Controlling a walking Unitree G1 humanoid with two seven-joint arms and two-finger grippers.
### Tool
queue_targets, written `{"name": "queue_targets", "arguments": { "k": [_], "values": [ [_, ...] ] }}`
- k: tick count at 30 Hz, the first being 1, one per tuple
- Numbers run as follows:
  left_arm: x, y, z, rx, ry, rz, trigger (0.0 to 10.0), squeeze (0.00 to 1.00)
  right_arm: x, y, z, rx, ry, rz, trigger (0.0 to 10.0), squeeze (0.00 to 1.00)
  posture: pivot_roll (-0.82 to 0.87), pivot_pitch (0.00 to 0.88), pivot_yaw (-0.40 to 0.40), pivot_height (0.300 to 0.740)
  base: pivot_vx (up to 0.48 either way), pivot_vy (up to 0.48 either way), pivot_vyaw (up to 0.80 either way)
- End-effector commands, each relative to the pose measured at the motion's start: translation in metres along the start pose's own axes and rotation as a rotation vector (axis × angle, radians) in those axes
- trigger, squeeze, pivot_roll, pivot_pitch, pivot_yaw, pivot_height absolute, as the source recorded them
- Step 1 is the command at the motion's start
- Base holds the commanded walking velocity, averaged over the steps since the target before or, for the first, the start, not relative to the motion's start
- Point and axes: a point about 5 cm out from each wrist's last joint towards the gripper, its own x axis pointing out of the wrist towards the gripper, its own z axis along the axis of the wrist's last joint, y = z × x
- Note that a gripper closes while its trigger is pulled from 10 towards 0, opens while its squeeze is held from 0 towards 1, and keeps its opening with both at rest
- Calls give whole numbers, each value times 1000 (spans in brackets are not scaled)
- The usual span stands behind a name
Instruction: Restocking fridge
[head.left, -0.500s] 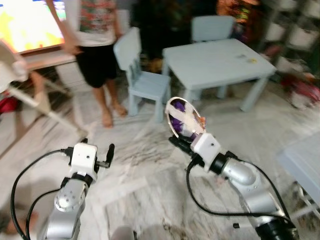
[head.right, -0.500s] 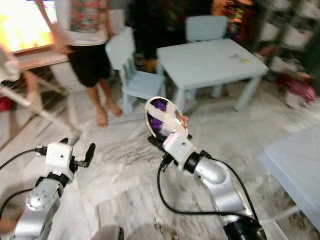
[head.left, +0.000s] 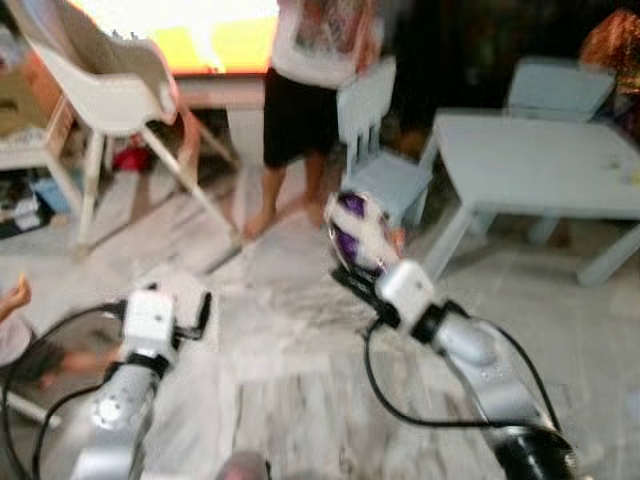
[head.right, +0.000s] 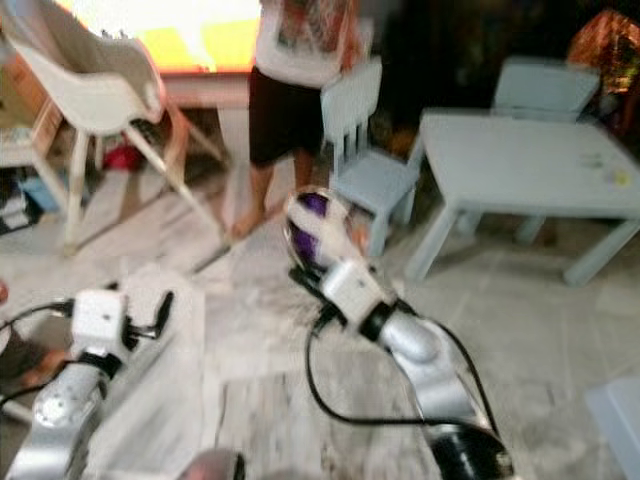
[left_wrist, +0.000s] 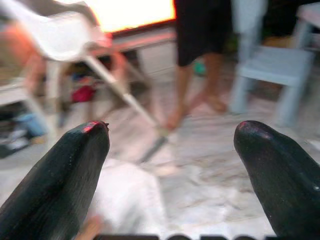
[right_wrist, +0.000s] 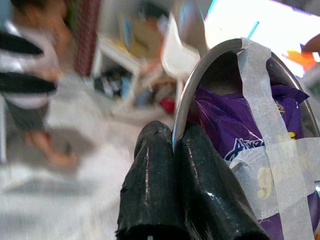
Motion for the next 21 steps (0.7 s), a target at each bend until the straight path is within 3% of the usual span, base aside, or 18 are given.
{"name": "queue_targets", "arguments": {
  "k": [1,6,10,21],
  "values": [
    [0,-3,2,-7,-18,-1,10000,0,-8,-11,0,-12,3,-65,10000,0,86,0,-35,740,0,0,775],
    [-1,-4,1,-20,-12,5,10000,0,-19,-17,-6,44,4,-209,10000,0,70,0,-11,740,0,0,775],
    [1,-4,3,-72,-12,3,10000,0,-26,-17,-11,33,31,-254,10000,0,52,0,11,740,0,0,775],
    [6,-11,4,-79,-4,9,10000,0,-38,-22,-17,31,65,-351,10000,0,25,0,30,740,0,0,775]
  ]
}}
